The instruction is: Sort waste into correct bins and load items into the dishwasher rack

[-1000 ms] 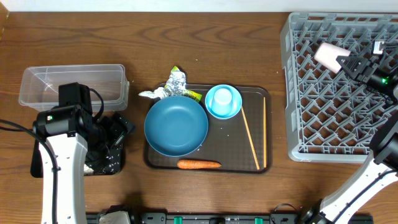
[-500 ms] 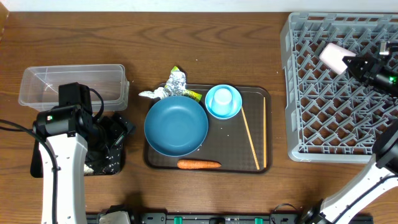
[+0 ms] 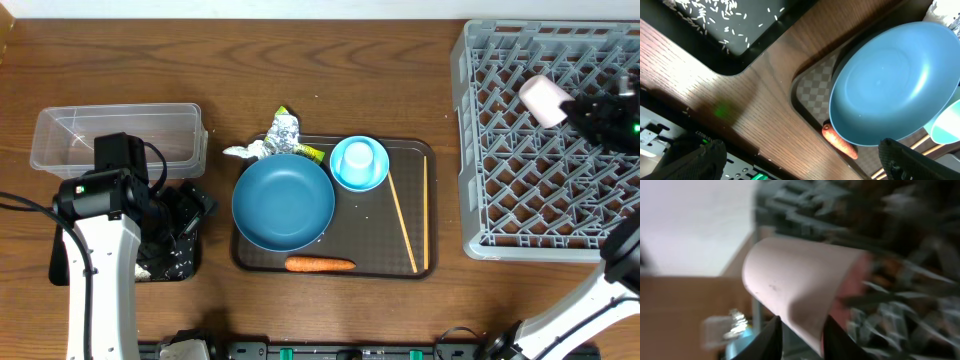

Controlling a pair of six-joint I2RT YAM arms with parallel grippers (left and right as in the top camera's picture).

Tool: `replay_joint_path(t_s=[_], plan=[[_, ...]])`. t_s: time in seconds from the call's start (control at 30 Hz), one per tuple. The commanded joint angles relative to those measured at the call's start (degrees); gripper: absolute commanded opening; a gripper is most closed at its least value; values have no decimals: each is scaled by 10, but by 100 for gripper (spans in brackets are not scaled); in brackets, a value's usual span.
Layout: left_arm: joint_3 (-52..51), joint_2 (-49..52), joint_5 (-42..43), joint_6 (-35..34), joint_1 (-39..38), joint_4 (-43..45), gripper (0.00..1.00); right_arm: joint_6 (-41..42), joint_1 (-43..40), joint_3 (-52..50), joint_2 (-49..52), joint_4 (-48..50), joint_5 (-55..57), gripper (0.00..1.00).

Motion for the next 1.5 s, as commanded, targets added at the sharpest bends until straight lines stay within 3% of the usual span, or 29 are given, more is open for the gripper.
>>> replay_joint_path(t_s=[0.0,0.07,0.17,0.23,0.53,0.6,0.73,0.83,1.1,1.33,1.47], plan=[[6,0,-6,3,3,-2,100,29,-14,1,-62,-9,134,30],[6,0,-6,3,3,-2,100,47,-16,1,-86,-18,172,30],[6,0,-6,3,3,-2,100,75,-17,1,-130,-33,233,48],[6,0,-6,3,3,-2,100,85,-16,1,-155,-35,252,54],[6,0,-6,3,3,-2,100,109,24,1,-274,-36,291,64],[6,0,-6,3,3,-2,100,108,55,1,-284,-48,351,62],[6,0,-6,3,3,-2,100,87,143,1,-283,-79,445,45],[6,0,-6,3,3,-2,100,55,225,1,-280,-87,450,46],[6,0,-6,3,3,-2,100,-30,449,1,-274,-89,456,68],[6,0,-6,3,3,-2,100,4,580,1,-221,-85,547,95],[6,0,-6,3,3,-2,100,29,620,1,-173,-75,575,99]])
